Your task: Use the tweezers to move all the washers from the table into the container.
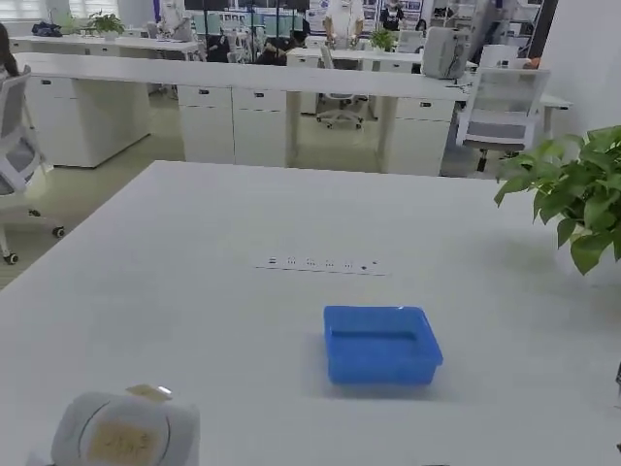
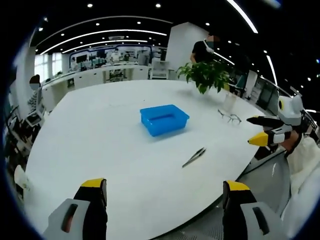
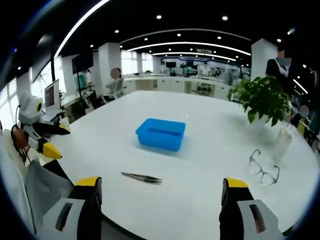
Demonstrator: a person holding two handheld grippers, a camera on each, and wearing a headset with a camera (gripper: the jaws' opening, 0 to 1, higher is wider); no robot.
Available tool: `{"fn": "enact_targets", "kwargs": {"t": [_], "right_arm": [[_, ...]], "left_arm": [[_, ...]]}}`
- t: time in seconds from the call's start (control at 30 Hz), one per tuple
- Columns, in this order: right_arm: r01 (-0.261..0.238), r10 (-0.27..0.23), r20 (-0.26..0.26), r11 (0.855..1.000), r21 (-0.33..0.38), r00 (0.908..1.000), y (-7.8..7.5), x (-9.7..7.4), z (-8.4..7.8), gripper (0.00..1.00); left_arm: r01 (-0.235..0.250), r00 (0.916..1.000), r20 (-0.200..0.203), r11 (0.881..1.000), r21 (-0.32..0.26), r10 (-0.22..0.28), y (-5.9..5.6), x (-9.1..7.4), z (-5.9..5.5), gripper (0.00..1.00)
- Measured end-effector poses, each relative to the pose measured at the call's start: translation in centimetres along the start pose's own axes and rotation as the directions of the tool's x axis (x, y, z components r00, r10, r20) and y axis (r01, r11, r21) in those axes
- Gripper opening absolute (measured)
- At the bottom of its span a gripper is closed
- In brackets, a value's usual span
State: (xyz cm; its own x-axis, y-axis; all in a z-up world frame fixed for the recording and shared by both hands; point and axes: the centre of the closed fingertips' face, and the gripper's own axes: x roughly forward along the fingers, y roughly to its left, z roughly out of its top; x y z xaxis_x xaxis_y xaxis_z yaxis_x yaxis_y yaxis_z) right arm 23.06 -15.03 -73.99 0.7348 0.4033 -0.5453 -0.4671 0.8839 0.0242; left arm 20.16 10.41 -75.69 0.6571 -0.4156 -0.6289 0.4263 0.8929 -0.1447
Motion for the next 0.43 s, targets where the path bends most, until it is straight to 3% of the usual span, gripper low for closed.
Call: {"fn": "enact_targets", "kwargs": {"t": [0.27, 0.43], "right_arm": [[-0.005, 0.005, -0.019, 1.000, -0.017, 0.9998, -0.01, 0.18, 0.12, 0.99], [-0.008, 0.008, -0.019, 0.999, -0.041, 0.9998, -0.20, 0.07, 0.57, 0.99]], "left_arm": [[-0.011, 0.9998, 0.014, 1.000, 0.011, 0.011, -0.20, 0.28, 0.51, 0.99], [-0.007, 1.0000, 0.001, 1.000, 0.022, 0.007, -0.57, 0.41, 0.47, 0.99]]}}
